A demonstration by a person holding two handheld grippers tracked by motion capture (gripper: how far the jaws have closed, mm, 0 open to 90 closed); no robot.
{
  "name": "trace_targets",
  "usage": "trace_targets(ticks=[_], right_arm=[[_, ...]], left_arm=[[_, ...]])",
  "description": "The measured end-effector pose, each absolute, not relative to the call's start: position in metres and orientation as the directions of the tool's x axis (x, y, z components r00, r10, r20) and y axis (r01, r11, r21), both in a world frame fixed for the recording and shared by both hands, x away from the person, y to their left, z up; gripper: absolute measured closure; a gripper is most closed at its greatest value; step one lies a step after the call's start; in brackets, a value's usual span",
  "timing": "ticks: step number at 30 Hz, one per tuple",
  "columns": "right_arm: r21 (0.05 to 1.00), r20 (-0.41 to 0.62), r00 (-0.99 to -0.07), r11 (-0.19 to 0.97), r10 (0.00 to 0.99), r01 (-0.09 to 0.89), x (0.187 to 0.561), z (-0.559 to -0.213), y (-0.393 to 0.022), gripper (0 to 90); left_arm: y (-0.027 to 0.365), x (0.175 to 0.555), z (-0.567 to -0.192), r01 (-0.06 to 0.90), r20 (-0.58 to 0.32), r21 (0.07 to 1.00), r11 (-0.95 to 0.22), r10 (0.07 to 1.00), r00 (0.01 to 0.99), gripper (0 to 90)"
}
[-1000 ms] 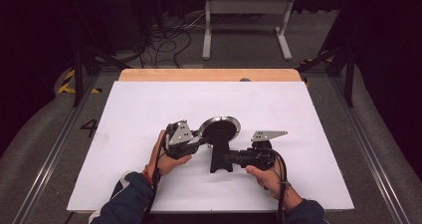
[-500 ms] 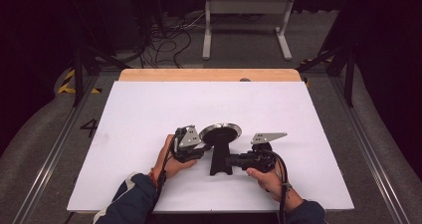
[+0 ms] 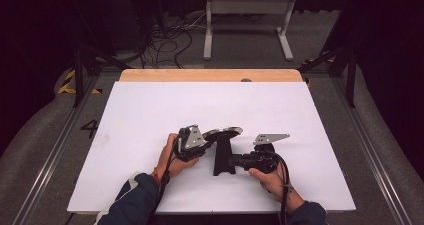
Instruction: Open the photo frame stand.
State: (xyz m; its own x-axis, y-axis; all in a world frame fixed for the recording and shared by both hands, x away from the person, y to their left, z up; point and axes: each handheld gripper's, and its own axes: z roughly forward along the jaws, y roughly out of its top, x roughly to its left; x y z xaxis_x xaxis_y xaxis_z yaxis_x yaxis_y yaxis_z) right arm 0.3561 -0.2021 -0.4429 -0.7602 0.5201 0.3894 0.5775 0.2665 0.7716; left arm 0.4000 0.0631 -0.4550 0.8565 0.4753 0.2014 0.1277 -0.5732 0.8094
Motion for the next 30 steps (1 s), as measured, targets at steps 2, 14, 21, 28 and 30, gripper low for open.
trace_targets(ticks=[2,14,21,28,30], right_arm=[[0.769,0.387,-0.759,0.271,0.523,0.579,0.357,-0.445,-0.202,79.0],[0.771,0.351,-0.762,0.295,0.544,0.565,0.353,-0.447,-0.204,78.3],[0.776,0.332,-0.763,0.298,0.555,0.555,0.351,-0.447,-0.203,78.1],[0.785,0.271,-0.771,0.331,0.577,0.524,0.348,-0.443,-0.201,77.4],[0.802,0.235,-0.769,0.328,0.594,0.499,0.345,-0.439,-0.203,74.8]], left_arm=[[0.063,0.400,-0.455,0.123,0.204,0.808,-0.576,0.470,0.859,71.6],[0.069,0.400,-0.458,0.123,0.201,0.799,-0.588,0.455,0.868,73.1],[0.080,0.401,-0.461,0.160,0.178,0.788,-0.595,0.469,0.865,65.1],[0.087,0.399,-0.456,0.165,0.186,0.789,-0.592,0.487,0.853,57.9],[0.089,0.398,-0.454,0.165,0.185,0.796,-0.582,0.494,0.849,54.2]])
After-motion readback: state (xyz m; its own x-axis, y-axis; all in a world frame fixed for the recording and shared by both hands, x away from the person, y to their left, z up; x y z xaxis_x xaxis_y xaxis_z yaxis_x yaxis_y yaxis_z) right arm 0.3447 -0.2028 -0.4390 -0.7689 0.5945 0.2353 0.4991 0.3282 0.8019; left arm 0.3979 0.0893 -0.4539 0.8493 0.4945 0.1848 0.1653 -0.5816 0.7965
